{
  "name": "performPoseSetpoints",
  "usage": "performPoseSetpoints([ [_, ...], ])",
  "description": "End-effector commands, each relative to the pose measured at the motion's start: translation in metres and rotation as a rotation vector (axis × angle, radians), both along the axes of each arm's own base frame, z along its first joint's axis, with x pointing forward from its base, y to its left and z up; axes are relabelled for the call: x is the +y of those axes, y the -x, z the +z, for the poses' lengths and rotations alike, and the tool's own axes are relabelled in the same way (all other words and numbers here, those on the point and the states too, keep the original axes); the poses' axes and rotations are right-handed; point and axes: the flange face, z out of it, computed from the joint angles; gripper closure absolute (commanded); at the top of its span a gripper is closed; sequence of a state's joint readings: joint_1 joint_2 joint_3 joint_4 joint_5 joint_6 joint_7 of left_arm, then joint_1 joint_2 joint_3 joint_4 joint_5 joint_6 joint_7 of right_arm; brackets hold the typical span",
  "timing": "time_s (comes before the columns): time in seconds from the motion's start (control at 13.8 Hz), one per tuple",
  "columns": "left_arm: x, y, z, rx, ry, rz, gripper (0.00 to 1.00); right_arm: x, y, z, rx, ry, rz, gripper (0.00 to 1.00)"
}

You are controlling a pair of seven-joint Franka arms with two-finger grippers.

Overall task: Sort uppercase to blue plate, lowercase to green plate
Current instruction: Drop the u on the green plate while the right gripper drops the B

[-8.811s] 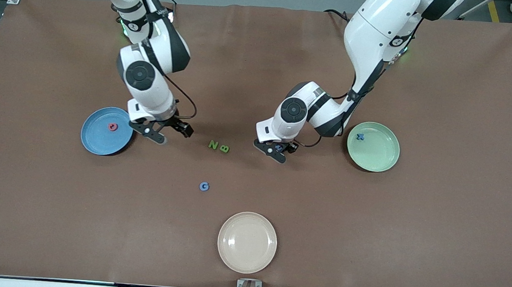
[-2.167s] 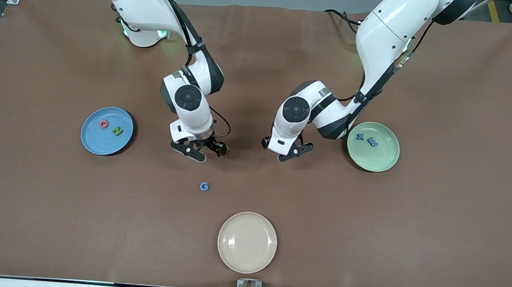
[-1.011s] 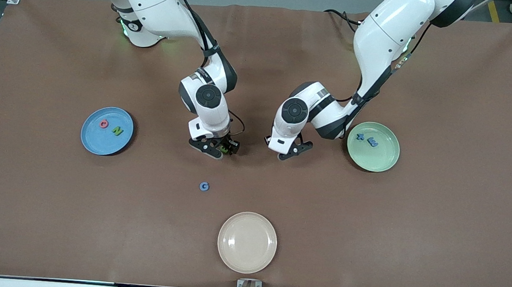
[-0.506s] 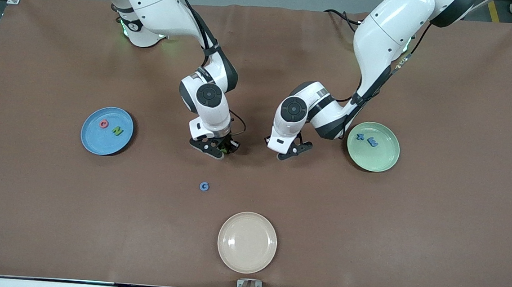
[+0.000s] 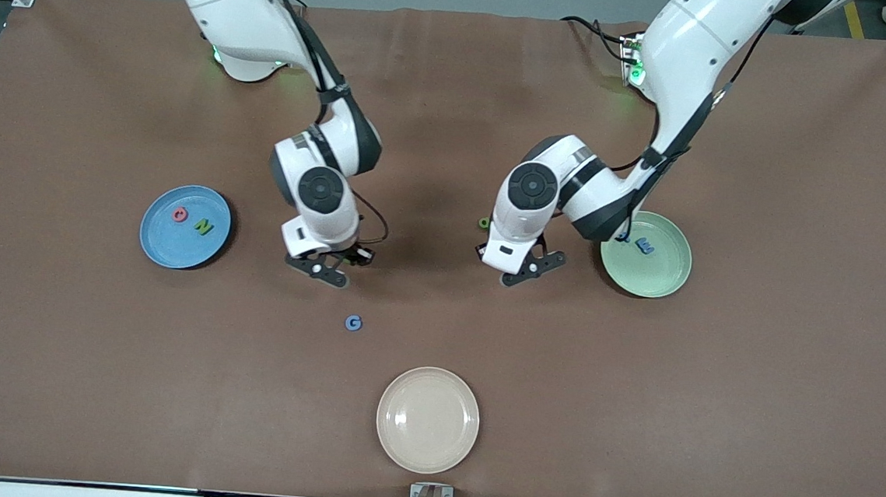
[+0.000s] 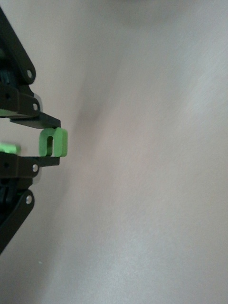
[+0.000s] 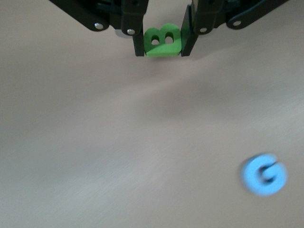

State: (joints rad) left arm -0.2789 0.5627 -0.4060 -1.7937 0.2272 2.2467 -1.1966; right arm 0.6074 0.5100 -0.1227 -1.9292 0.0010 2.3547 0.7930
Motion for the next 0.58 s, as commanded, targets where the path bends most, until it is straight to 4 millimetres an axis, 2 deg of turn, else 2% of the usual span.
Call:
performPoseSetpoints([
  [0.0,0.047,0.008,0.028,-0.003,-0.026,-0.079,0.88,-0.075,0.018,0.029,0.027,0.007,0.088,0.97],
  [0.22,0.101,0.004,0.033,0.016,-0.043,-0.166,0.88,-0.163,0.026,0.053,0.031,0.043,0.204,0.97],
  [0.51,0.168,-0.010,0.028,0.042,-0.048,-0.249,0.88,-0.265,0.062,0.081,0.048,0.007,0.290,0.97],
])
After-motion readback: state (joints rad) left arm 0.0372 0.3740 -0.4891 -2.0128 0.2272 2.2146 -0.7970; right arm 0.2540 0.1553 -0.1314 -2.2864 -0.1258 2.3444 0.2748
